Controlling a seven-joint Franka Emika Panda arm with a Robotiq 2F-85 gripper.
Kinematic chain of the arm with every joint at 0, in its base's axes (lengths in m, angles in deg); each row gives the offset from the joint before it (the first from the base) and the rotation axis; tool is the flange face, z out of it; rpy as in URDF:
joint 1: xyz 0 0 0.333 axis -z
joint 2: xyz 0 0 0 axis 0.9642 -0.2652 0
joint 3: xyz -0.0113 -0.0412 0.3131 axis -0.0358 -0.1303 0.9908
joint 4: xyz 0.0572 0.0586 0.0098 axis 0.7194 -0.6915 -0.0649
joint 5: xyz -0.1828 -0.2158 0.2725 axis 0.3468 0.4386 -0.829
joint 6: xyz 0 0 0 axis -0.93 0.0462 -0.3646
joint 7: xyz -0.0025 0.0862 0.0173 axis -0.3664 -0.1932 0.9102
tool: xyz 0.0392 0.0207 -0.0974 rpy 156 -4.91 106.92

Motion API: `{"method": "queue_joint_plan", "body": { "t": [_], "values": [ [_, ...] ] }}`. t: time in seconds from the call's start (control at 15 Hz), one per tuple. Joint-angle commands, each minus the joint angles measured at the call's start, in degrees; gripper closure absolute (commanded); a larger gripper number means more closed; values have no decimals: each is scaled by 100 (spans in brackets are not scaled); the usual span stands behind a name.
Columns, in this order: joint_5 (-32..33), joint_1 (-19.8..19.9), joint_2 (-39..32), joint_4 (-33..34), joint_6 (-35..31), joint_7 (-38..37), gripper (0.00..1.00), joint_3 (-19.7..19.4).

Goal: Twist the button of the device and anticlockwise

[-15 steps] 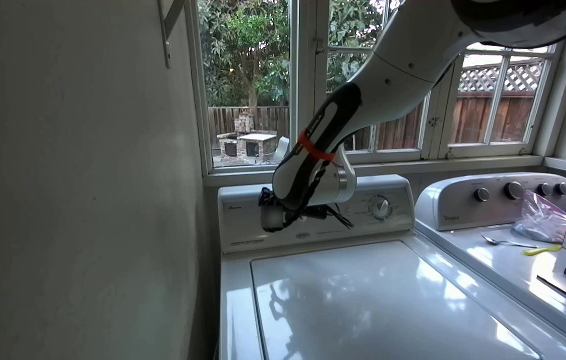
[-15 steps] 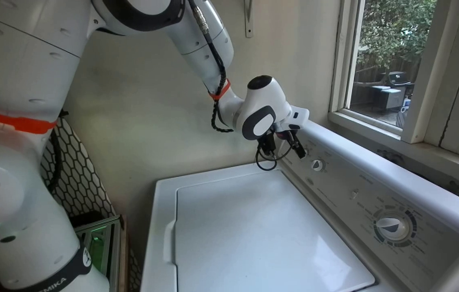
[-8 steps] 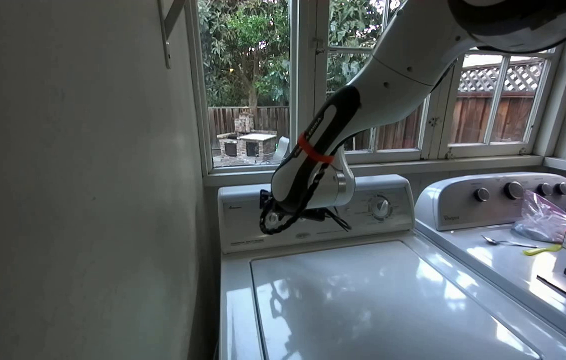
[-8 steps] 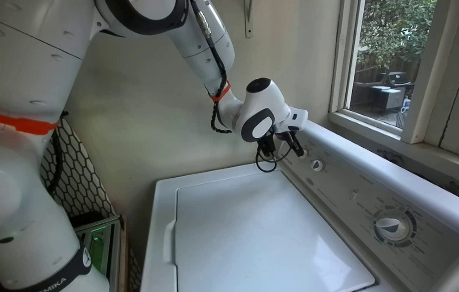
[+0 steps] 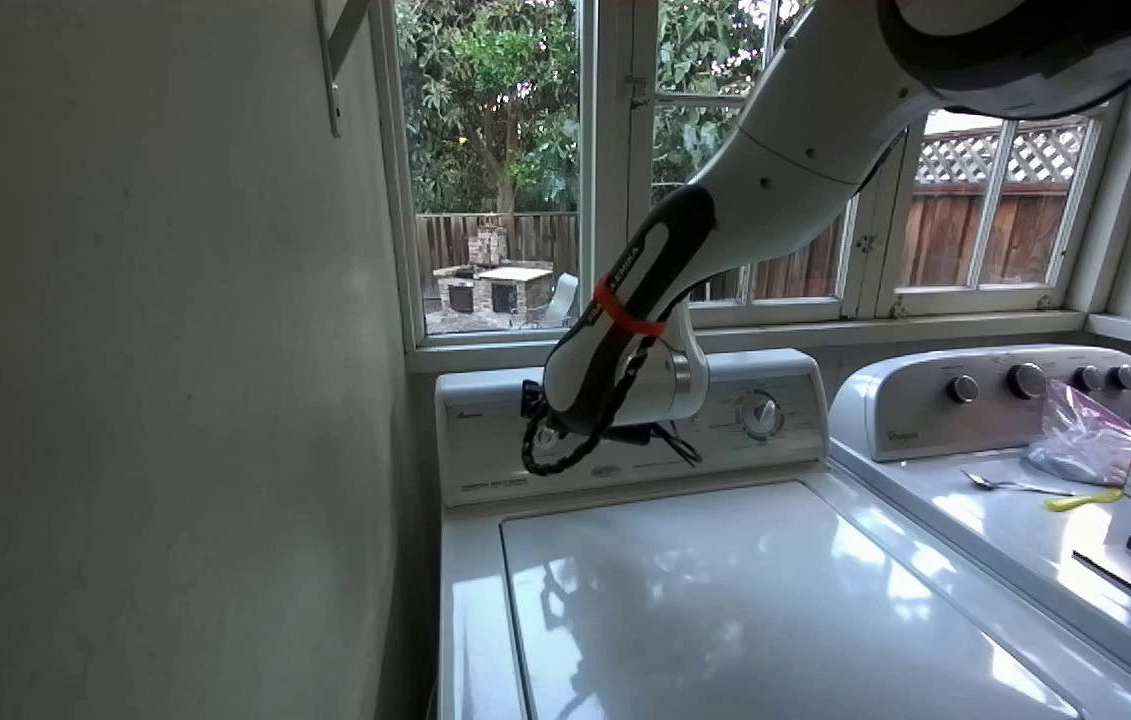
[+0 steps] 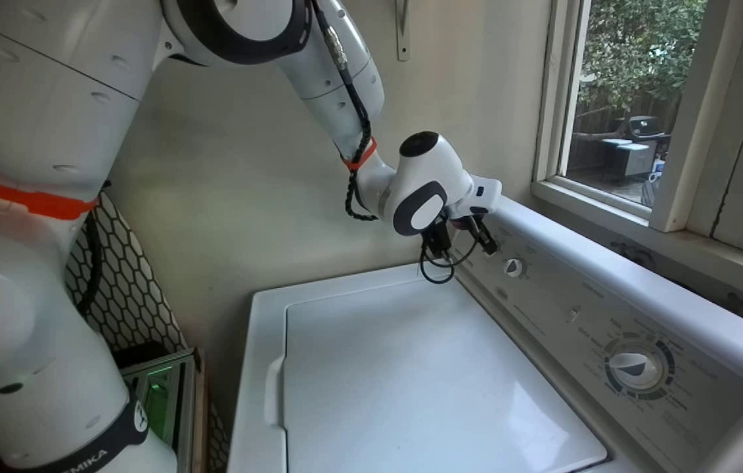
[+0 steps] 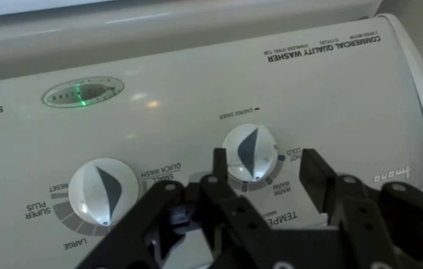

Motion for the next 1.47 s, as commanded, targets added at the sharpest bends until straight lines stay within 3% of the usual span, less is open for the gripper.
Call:
{"method": "queue_joint_plan", "body": {
  "t": [0.0, 0.2, 0.27, 0.6, 0.8, 1.4],
  "values": [
    [-192, -188, -117, 85, -93, 157, 74, -167],
    [-81, -360, -87, 85, -54, 31, 98, -344],
    [-74, -424, -81, 86, -50, 43, 100, -409],
    [102, -590, -33, 60, 103, 206, 96, -584],
    [176, -591, 19, 58, 271, 726, 96, -592],
    [995, -1336, 87, 212, 717, 1655, 96, -1390]
  ]
}}
